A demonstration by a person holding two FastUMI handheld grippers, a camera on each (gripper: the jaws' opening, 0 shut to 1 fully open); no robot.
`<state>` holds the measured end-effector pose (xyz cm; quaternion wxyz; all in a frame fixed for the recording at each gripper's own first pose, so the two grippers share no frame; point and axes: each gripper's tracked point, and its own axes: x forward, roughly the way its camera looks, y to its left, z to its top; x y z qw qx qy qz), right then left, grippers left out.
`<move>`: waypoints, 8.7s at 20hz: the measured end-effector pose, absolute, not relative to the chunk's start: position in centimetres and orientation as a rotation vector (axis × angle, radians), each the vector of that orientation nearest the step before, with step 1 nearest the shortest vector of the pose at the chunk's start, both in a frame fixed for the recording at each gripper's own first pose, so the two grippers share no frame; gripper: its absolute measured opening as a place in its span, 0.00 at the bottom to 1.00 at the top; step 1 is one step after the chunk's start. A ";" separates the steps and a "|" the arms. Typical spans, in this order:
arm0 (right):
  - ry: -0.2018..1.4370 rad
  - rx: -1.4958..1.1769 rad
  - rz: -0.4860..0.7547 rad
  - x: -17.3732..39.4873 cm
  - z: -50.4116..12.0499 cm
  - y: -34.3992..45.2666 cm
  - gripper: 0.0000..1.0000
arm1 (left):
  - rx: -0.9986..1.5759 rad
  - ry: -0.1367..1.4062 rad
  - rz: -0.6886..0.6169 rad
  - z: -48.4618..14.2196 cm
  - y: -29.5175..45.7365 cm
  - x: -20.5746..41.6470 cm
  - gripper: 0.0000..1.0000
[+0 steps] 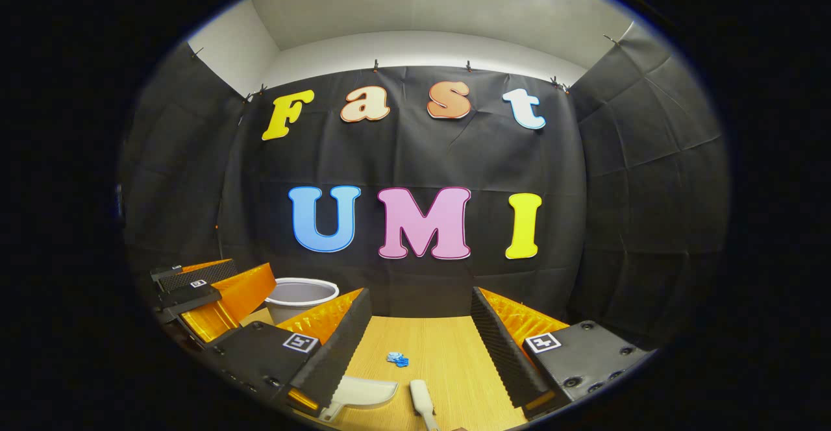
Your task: Pick up the small broom and dustpan from the desktop, sweep the trash into the dustpan with the broom, and then empty the trash into the garbage bin.
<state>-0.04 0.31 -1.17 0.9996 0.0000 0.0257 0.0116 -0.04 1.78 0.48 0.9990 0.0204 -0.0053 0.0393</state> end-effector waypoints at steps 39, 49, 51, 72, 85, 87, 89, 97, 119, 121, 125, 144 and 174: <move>0.116 0.068 0.207 9.7 -3.9 -6.6 0.99 | -0.054 0.522 0.307 -14.3 0.6 5.6 0.81; 0.203 0.055 0.244 9.7 -8.2 -8.3 0.99 | -0.178 1.196 0.323 -29.7 1.1 -1.5 0.83; 0.211 0.058 0.249 9.6 -8.5 -8.3 0.99 | -0.171 1.260 0.310 -31.1 1.3 -1.8 0.83; 0.256 0.042 0.122 7.4 -9.1 -10.9 0.99 | -0.158 1.619 0.256 -37.4 2.5 -0.3 0.40; 0.718 0.018 0.036 3.4 -19.3 -5.7 1.00 | -0.115 1.598 0.184 -37.2 3.5 -0.7 0.29; 0.869 0.012 0.065 1.3 -23.7 -3.6 1.00 | -0.131 1.579 0.166 -37.1 3.6 -0.7 0.29; 1.012 0.023 0.074 -0.5 -27.3 -2.5 1.00 | -0.156 1.546 0.141 -37.1 3.7 -0.9 0.29; 1.432 0.026 0.049 -5.0 -38.0 -1.5 1.00 | -0.178 1.531 0.139 -36.9 4.0 -1.4 0.29; 1.782 0.038 0.157 -4.8 -42.9 -1.0 0.28 | -0.208 1.518 0.129 -36.6 4.1 -1.8 0.29; 1.740 -0.034 0.186 -2.2 -42.2 -2.2 0.28 | -0.200 1.524 0.124 -36.7 4.2 -2.0 0.29; 1.653 -0.149 0.199 4.3 -41.2 -5.0 0.28 | -0.142 1.551 0.076 -36.7 4.9 -2.5 0.30; 1.571 -0.493 0.504 24.3 -47.4 -3.8 0.28 | 0.167 1.740 -0.059 -36.0 9.5 0.4 0.29; 1.500 0.020 0.576 7.4 -40.1 -8.6 0.28 | 0.072 1.383 -0.189 -26.7 12.7 4.4 0.29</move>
